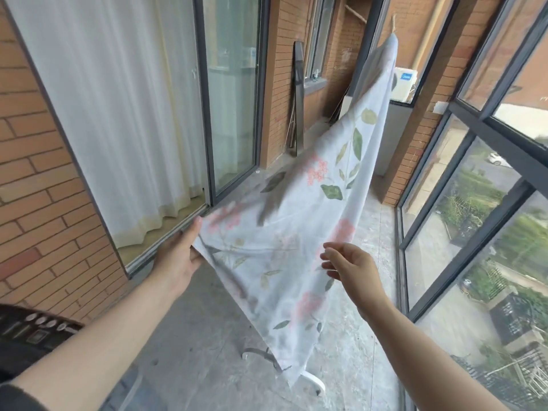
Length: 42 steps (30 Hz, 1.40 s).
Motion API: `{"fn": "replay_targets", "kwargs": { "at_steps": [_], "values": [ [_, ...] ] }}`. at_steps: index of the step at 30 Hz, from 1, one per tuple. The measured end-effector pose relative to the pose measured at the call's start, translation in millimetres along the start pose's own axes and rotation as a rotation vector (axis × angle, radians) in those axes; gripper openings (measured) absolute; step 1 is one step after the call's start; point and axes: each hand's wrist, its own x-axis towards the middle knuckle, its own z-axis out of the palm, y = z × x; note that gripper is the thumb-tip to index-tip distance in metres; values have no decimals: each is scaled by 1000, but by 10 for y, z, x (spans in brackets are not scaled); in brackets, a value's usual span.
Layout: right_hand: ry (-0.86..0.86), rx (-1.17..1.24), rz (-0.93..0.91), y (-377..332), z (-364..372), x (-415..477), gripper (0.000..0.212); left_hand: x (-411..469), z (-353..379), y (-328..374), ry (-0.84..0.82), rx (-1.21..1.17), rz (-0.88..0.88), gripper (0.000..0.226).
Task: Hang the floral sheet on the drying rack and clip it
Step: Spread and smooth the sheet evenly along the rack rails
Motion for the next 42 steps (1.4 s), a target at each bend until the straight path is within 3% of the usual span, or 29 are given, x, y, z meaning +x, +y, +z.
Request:
{"fn": "replay_targets", "kwargs": {
  "at_steps": [4, 10, 16, 18, 21, 27, 30, 31, 35, 42],
  "values": [
    [-55, 65, -94, -318, 53, -63, 14, -473, -155, 442, 135, 40, 109, 10],
    [-209, 125, -239, -782, -49, -144, 12, -1385, 27, 1031, 283, 159, 363, 5],
    [-291, 147, -331, -1064, -371, -263, 17, -2085, 355, 1403, 566, 426, 827, 5],
    [-311, 159, -354, -1139, -464, -314, 18, -2276, 515, 1584, 591, 466, 946, 8],
    [-322, 194, -367, -1247, -575, -395, 19, -2491, 762, 1790, 497, 523, 1000, 9],
    [-324, 185, -392, -1297, -705, -525, 22, -2733, 701, 1664, 520, 757, 1057, 8],
    [-340, 172, -416, -1364, -721, -577, 24, -2812, 692, 1555, 518, 770, 1094, 47],
    [-344, 166, -427, -1394, -722, -591, 25, -2834, 727, 1531, 496, 767, 1107, 51],
    [-358, 155, -473, -1479, -708, -659, 24, -2879, 902, 1489, 452, 776, 1114, 36],
    [-386, 110, -510, -1464, -619, -730, 23, -2769, 694, 1461, 624, 883, 1033, 40]
  ]
}}
